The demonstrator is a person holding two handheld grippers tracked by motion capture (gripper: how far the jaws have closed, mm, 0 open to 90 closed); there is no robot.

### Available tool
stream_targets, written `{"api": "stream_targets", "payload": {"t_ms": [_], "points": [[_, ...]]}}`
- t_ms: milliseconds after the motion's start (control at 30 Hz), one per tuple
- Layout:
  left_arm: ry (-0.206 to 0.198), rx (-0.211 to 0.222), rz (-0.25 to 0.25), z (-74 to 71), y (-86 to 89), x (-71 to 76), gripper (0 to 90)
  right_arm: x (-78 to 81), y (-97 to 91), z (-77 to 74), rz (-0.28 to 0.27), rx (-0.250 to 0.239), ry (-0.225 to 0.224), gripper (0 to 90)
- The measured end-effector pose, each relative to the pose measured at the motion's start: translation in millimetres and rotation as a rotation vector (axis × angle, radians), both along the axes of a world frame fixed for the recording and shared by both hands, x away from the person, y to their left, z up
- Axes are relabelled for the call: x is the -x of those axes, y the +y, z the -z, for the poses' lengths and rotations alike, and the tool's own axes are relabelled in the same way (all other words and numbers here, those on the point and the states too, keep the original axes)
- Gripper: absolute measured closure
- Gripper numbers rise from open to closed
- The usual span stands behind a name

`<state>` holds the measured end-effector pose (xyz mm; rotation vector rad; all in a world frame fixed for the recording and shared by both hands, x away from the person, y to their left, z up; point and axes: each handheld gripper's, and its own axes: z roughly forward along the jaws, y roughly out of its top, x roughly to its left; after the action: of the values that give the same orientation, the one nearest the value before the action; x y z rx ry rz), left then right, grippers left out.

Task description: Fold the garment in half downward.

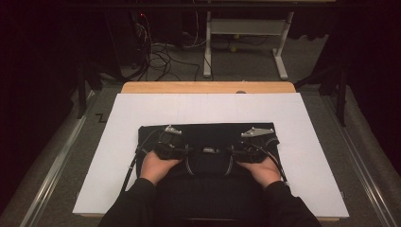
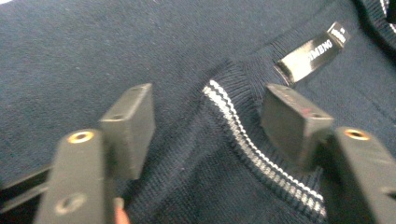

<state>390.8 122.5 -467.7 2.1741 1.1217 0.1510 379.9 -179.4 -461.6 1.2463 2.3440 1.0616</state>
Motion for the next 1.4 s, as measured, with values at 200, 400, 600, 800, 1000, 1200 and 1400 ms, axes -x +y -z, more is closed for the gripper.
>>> {"api": "stream_targets", "payload": {"t_ms": [200,400,600,800,1000,1200,1400], "points": [[-0.014,-0.005,0.025,0.0,-4.4,4.4,55.3,0.3,2.9,3.2,-0.018,0.029,0.019,65.5],[-0.077,0.024,-0.019,-3.2,-0.7,13.0,74.2,5.7,0.8,0.2,-0.023,0.020,-0.021,81.6],[-0.164,0.103,-0.030,-16.0,8.6,33.0,74.7,24.2,-8.4,-13.2,-0.046,-0.061,-0.119,82.7],[-0.207,0.148,0.001,-22.7,16.0,57.8,74.5,49.8,-13.4,-18.7,-0.082,-0.105,-0.190,82.8],[-0.225,0.185,0.038,-21.4,23.5,82.3,74.5,73.6,-24.2,-21.0,-0.125,-0.160,-0.210,82.8],[-0.255,0.194,0.076,-21.5,24.9,109.0,74.3,95.7,-24.8,-24.5,-0.167,-0.159,-0.229,82.7],[-0.255,0.219,0.112,-25.1,25.7,131.8,74.0,112.8,-28.5,-27.0,-0.194,-0.159,-0.237,82.5]]}}
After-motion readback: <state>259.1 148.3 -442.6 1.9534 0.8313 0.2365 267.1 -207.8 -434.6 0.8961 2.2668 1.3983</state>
